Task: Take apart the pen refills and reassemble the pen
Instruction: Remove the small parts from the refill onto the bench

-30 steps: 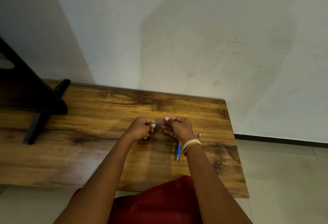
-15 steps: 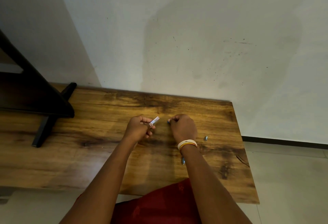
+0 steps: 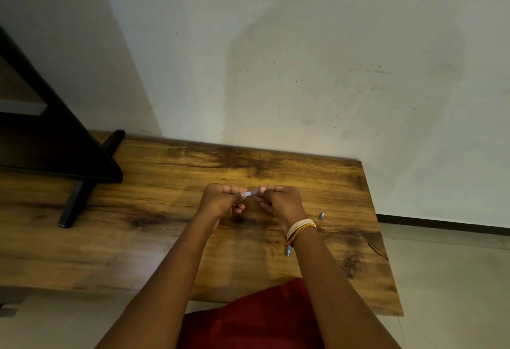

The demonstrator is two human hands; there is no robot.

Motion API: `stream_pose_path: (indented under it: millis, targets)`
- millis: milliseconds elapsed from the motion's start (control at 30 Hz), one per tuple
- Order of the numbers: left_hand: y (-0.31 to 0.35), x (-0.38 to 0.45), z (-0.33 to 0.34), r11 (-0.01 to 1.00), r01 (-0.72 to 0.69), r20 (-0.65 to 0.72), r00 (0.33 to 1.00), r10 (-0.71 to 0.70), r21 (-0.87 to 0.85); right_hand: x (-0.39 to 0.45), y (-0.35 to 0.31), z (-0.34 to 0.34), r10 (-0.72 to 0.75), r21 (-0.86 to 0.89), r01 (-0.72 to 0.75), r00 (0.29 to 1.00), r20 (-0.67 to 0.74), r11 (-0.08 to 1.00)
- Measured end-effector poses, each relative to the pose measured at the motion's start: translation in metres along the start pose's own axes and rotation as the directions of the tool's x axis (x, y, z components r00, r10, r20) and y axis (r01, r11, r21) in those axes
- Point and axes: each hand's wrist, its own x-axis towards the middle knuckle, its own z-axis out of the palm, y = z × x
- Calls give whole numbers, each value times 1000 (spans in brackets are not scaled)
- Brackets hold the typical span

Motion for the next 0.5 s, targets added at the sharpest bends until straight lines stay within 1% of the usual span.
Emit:
stream_pose_path:
  millis: [100,167,267,400,500]
  targets:
    - [-1,1,-2,997,-19,-46,999,15,-71,-4,1,2,44,218,-54,998,53,975]
    - [-1,2,-4,989,-41,-77,997,30,-142,-4,2,4,71,293,-92,994,83,952]
    - [0,2,-5,976,-59,-104,994,38,-211,-3,3,6,112,337,-152,985,134,929]
    - [-1,1,-5,952,-43,-118,993,7,-304,-2,3,8,140,373,-199,974,179,906]
    - [1,1,-3,948,-63,-137,990,20,-313,-2,3,7,140,376,-207,970,196,903]
